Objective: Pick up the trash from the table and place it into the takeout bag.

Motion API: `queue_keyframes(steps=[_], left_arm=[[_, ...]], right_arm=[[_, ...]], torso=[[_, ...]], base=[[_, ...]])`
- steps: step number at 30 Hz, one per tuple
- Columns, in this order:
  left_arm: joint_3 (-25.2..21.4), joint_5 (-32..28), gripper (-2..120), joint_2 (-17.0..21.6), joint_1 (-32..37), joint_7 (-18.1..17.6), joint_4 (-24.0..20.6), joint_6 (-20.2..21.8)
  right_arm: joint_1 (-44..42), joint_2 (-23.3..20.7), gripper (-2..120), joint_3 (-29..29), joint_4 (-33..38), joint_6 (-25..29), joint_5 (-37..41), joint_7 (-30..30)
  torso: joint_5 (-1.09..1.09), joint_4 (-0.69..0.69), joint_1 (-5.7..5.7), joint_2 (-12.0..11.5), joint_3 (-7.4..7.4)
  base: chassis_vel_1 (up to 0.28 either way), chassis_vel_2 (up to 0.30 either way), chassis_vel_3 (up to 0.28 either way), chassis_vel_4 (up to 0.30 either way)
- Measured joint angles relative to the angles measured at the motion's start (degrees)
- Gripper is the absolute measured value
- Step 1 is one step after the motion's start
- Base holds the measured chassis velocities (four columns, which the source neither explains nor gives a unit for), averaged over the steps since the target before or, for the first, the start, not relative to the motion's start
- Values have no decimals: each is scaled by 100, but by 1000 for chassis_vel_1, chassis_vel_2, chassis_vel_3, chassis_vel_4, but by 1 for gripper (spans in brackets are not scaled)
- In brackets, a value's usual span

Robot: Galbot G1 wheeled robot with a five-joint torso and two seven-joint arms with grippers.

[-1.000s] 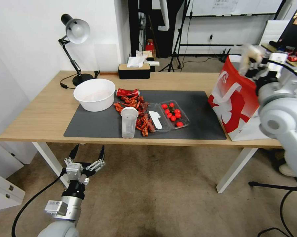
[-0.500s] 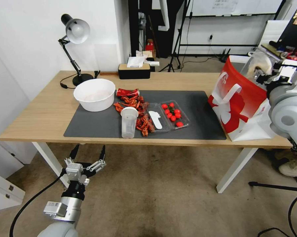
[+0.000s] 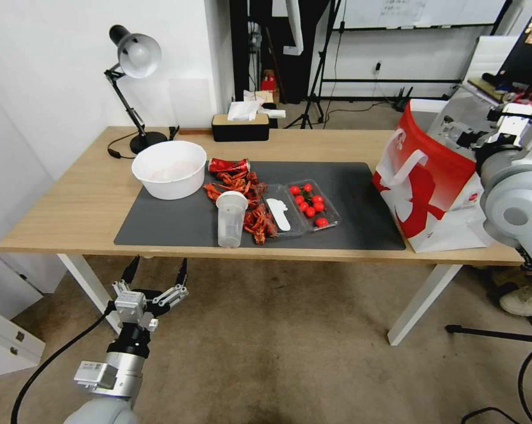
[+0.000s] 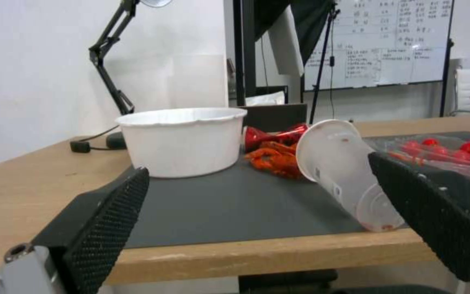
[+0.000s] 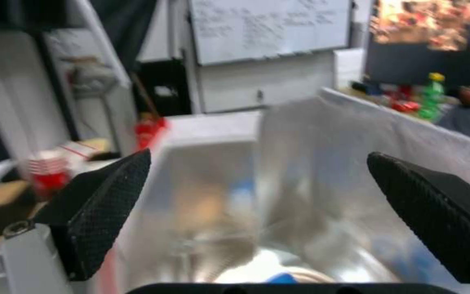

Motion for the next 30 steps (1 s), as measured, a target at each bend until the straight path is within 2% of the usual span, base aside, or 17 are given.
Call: queue_keyframes(steps=[1,6,12,13,14,15,16,17,18,21,22,23,24,25,28,30], left_arm=[[-1,-1,100,0,0,-2,-11,0],[0,-1,100,-15,7,-1,-16,0],[-8,-1,100,-38,27,3,-24,-1],[-12,-1,100,-43,35,5,-30,-3],[-34,-7,100,-52,62,8,-51,-29],[-34,-7,100,-52,62,8,-51,-29],[-43,-12,100,-53,80,11,-58,-64],[-45,-13,100,-56,83,14,-59,-76],[-45,-13,100,-56,83,14,-59,-76],[-45,-14,100,-64,84,16,-59,-83],[-45,-14,100,-64,84,16,-59,-83],[-35,-13,100,-72,77,22,-55,-85],[-22,-12,100,-76,72,27,-43,-86],[-22,-12,100,-76,72,27,-43,-86],[2,-11,100,-91,60,77,-28,-87],[7,-11,100,-98,56,88,-21,-87]], right_arm=[[-62,-15,100,94,118,252,-14,-148],[-518,-39,100,548,621,785,-61,-669],[-1275,117,100,903,1155,1187,-368,-1200],[-1503,214,100,951,1291,1266,-531,-1301],[-2395,605,100,1018,1608,1731,-1119,-1707],[-2395,605,100,1018,1608,1731,-1119,-1707],[-3044,949,100,988,1706,2201,-1694,-2048],[-3367,1130,100,926,1701,2479,-1996,-2204],[-3367,1130,100,926,1701,2479,-1996,-2204],[-4103,1659,100,705,1484,3233,-2982,-2493],[-4103,1659,100,705,1484,3233,-2982,-2493],[-4488,1983,100,516,1159,3830,-3688,-2618],[-4715,2195,100,401,892,4137,-3983,-2667],[-4715,2195,100,401,892,4137,-3983,-2667],[-5000,2498,100,294,365,4728,-4250,-2775],[-5059,2548,100,292,227,4862,-4274,-2809]], torso=[[2,0,0,0,0],[-1,1,0,0,0],[-1,0,0,1,-1],[-1,0,0,1,-1],[-1,1,0,1,-1],[-1,1,0,1,-1],[1,0,0,1,-1],[-3,1,-1,1,-1],[-3,1,-1,1,-1],[0,0,0,1,-1],[0,0,0,1,-1],[1,-1,-1,1,-1],[1,-1,-1,1,-1],[1,-1,-1,1,-1],[1,1,0,1,0],[0,1,-1,1,-1]], base=[[0,0,0,0],[0,0,0,0],[0,0,0,0],[0,0,0,0],[0,0,0,0],[0,0,0,0],[0,0,0,0],[0,0,0,0],[0,0,0,0],[0,0,0,0],[0,0,0,0],[0,0,0,0],[0,0,0,0],[0,0,0,0],[0,0,0,0],[0,0,0,0]])
